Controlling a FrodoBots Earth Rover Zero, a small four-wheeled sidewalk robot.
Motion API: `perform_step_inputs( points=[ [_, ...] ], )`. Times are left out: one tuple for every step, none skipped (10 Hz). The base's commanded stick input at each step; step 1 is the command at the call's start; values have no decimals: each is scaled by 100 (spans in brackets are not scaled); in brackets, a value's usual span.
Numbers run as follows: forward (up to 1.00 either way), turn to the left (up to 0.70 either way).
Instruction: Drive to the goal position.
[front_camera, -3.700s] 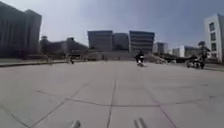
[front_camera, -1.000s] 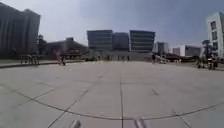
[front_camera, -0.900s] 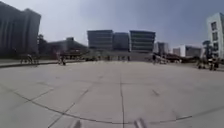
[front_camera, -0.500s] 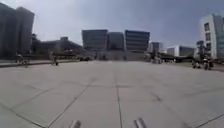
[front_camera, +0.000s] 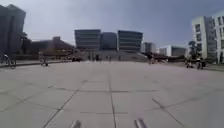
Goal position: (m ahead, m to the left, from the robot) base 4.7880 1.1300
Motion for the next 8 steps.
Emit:
perform_step_inputs(
  points=[
    [70,1],
    [70,1],
    [70,1],
    [70,1],
    [70,1],
    [70,1],
    [70,1],
    [70,1]
  ],
)
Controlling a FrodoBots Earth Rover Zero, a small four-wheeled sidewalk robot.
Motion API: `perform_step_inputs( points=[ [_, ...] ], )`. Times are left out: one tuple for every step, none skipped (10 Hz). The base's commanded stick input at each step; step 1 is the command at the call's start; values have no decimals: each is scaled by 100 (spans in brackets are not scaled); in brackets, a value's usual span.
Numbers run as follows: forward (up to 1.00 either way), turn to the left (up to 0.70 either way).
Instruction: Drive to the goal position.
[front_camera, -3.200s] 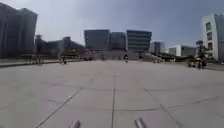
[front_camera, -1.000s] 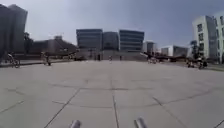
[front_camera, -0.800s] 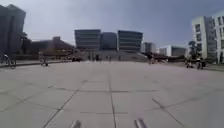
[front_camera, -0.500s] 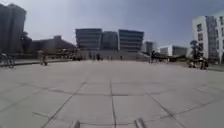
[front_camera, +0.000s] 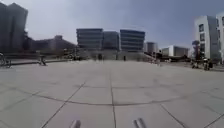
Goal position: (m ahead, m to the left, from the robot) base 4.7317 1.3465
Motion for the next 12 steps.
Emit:
perform_step_inputs(
  points=[
    [70,0],
    [70,-20],
    [70,-26],
    [70,-31],
    [70,-34],
    [70,-31],
    [70,-26],
    [70,-19],
    [70,-12],
    [70,-5],
    [70,1],
    [70,1]
  ],
)
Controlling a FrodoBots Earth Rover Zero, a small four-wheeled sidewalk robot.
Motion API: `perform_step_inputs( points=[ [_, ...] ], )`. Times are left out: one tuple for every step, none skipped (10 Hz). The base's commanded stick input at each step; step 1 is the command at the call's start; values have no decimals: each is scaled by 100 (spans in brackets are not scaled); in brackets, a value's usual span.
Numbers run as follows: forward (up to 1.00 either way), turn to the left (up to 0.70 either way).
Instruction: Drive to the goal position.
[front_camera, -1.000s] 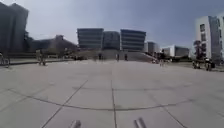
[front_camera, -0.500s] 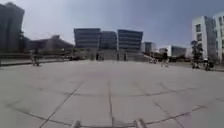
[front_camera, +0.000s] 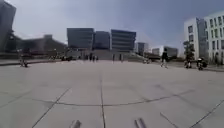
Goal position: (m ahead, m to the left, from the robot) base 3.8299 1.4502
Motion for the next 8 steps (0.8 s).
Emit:
perform_step_inputs(
  points=[
    [70,1],
    [70,1],
    [70,1],
    [70,1],
    [70,1],
    [70,1],
    [70,1],
    [70,1]
  ],
)
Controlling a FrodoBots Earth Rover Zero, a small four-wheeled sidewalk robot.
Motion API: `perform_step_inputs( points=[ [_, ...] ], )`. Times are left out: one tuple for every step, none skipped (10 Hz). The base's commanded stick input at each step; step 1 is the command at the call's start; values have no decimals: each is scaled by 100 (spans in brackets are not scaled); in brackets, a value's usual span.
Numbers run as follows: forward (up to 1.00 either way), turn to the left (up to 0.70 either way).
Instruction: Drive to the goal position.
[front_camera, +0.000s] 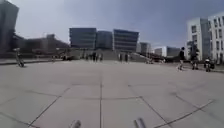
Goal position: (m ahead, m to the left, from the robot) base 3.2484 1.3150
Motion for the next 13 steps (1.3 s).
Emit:
perform_step_inputs(
  points=[
    [70,1],
    [70,1],
    [70,1],
    [70,1],
    [70,1],
    [70,1],
    [70,1],
    [70,1],
    [70,1],
    [70,1],
    [70,1],
    [70,1],
    [70,1]
  ],
)
